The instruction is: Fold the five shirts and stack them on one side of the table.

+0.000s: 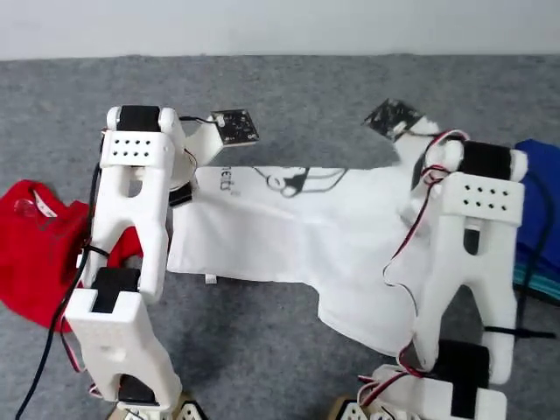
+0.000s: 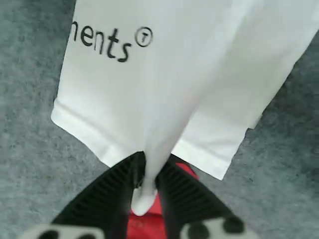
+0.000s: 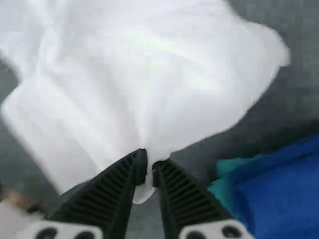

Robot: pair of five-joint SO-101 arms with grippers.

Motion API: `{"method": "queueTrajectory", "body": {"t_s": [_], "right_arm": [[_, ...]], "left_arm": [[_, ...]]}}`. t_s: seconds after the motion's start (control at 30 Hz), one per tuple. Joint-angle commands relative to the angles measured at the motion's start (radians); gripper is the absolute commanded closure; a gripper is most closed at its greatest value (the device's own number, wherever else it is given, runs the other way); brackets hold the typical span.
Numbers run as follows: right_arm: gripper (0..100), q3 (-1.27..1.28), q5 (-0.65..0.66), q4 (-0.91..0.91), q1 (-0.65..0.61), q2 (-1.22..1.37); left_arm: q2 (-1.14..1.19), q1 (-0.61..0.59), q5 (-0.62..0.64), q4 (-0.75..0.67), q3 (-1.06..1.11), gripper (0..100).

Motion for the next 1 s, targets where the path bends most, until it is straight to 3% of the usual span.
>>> {"method": "queueTrajectory", "body": {"t_s": [0.0, 0.63, 0.97], "right_arm": [[99.0, -0.048, -0.009, 0.142, -0.008, -0.053], [99.0, 0.448, -0.008, 0.139, -0.022, -0.331], [97.2, 0.476, -0.006, 0.140, -0.021, -0.326]], "left_arm": [[-0.008, -0.020, -0.005, 0.035, -0.039, 98], [-0.017, -0.023, -0.009, 0.037, 0.157, 98], [-0.046, -0.028, -0.006, 0.035, 0.156, 96]]}}
